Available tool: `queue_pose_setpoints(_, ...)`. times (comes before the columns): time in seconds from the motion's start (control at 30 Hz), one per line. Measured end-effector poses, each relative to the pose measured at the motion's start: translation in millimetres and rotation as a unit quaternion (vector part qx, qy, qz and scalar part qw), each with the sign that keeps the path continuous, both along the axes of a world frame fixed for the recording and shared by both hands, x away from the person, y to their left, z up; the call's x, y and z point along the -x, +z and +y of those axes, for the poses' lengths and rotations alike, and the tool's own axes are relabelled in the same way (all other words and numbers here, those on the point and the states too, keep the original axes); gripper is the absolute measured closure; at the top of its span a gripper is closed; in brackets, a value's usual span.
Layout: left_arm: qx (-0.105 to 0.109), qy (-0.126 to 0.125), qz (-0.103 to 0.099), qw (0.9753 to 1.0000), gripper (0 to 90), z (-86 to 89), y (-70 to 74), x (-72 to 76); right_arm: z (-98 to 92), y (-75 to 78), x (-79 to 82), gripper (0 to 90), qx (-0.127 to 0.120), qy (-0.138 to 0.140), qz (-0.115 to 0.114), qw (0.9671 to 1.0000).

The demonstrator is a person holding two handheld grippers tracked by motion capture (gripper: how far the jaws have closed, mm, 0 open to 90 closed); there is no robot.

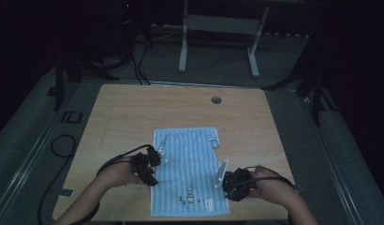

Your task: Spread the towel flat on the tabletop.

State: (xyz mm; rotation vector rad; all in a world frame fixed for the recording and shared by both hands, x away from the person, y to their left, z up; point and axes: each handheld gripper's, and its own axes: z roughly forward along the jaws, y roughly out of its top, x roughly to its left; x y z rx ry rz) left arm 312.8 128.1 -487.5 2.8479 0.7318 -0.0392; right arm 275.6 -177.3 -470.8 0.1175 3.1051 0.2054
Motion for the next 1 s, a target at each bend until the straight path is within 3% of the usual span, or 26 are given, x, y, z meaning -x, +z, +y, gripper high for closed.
queue_pose_setpoints(0.07, 0.008, 0.012, -0.016, 0.9998, 50.4, 6.3, 4.7, -4.7, -4.3, 6.6, -14.6, 66.2, -0.019, -0.012, -0.014, 0.9996)
queue_pose_setpoints(0.13, 0.016, 0.025, -0.027, 0.9992, 48.2, 9.9, 7.0, -11.0, -6.1, 9.5, -31.0, 64.1, -0.025, -0.032, -0.009, 0.9991)
queue_pose_setpoints(0.2, 0.018, 0.035, -0.034, 0.9987, 46.0, 9.9, 7.0, -17.3, -4.9, 9.5, -45.6, 61.4, -0.030, -0.034, -0.029, 0.9986)
queue_pose_setpoints(0.23, 0.020, 0.040, -0.038, 0.9983, 45.9, 8.6, 6.3, -20.0, -3.6, 8.3, -53.8, 60.6, -0.033, -0.039, -0.022, 0.9984)
queue_pose_setpoints(0.43, 0.017, 0.052, -0.036, 0.9978, 45.5, -0.8, -2.6, -39.0, 9.6, -7.3, -91.7, 55.3, -0.025, -0.030, -0.043, 0.9983)
queue_pose_setpoints(0.53, 0.017, 0.041, -0.030, 0.9986, 45.5, -9.6, -7.9, -43.1, 16.5, -15.9, -103.5, 55.2, -0.019, -0.031, -0.038, 0.9986)
queue_pose_setpoints(0.77, 0.015, 0.046, -0.022, 0.9986, 46.8, -21.9, -21.0, -56.8, 26.2, -34.7, -123.5, 53.8, 0.004, -0.062, -0.024, 0.9978)
queue_pose_setpoints(0.87, 0.016, 0.045, -0.019, 0.9987, 53.1, -25.9, -24.9, -60.1, 27.3, -40.6, -128.0, 59.4, 0.010, -0.067, -0.020, 0.9975)
queue_pose_setpoints(1.0, 0.021, 0.038, -0.032, 0.9985, 76.7, -30.3, -25.9, -61.2, 29.0, -43.0, -127.0, 84.8, 0.016, -0.060, -0.006, 0.9980)
